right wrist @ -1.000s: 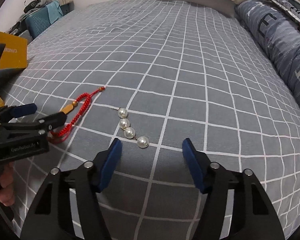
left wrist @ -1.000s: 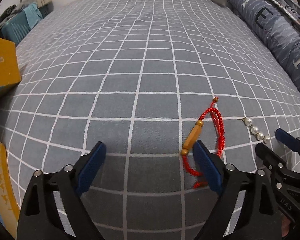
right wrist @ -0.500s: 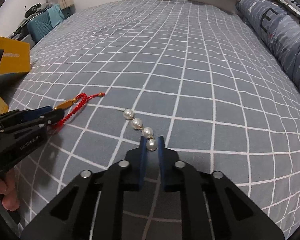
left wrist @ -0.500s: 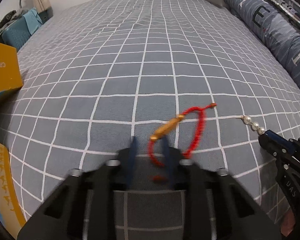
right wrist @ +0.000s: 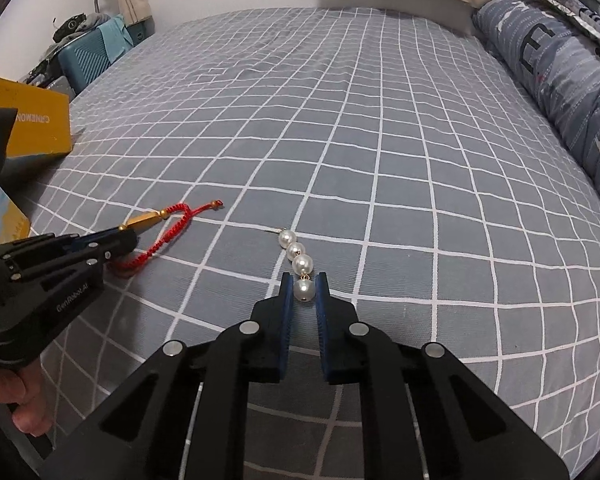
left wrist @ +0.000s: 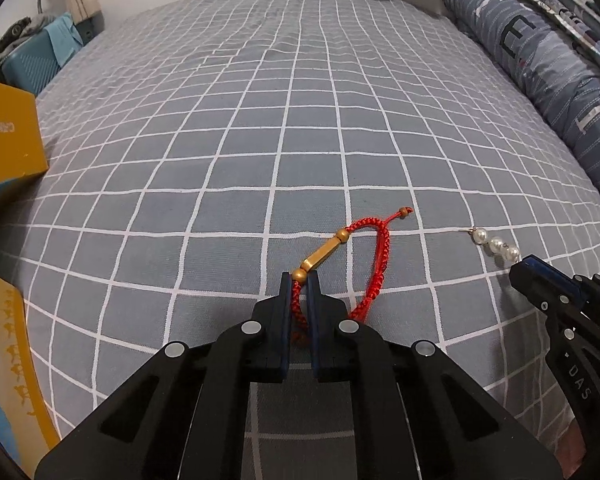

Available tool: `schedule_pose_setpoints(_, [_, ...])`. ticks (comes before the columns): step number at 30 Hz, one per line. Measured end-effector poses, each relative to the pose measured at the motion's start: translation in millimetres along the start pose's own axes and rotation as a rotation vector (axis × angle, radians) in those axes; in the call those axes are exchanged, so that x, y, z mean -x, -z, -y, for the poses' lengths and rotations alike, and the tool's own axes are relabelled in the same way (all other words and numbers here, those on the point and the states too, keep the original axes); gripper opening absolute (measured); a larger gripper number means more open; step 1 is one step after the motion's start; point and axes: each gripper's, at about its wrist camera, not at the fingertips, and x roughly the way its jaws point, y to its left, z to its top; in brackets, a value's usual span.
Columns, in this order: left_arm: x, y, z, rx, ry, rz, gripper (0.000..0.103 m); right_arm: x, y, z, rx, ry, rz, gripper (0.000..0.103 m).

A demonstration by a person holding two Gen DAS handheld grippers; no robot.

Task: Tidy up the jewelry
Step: 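Grasp the pearl strand with the right tool while the left tool grasps the red cord bracelet, then lift and carry the pearl strand and red cord bracelet over the white box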

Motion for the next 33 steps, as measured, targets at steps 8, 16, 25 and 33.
schedule_pose_setpoints(8, [20,1,-2,0.006,0.004,0.027,0.006,13,-5,2,-0.046,0.04,-0.002,0.011])
schedule_pose_setpoints(16, [42,3,-6,0.012,-0.005,0.043,0.006,32,-9,-2,-0.06,0.062,0.015,0.011])
schedule_pose_setpoints(25, [71,9,-13,0.018,-0.01,0.059,0.006,60,-10,-8,-0.09,0.07,0.042,0.011])
schedule_pose_setpoints(33, [102,20,-23,0.032,0.003,0.072,0.007,90,-8,-24,-0.089,0.07,0.071,0.011])
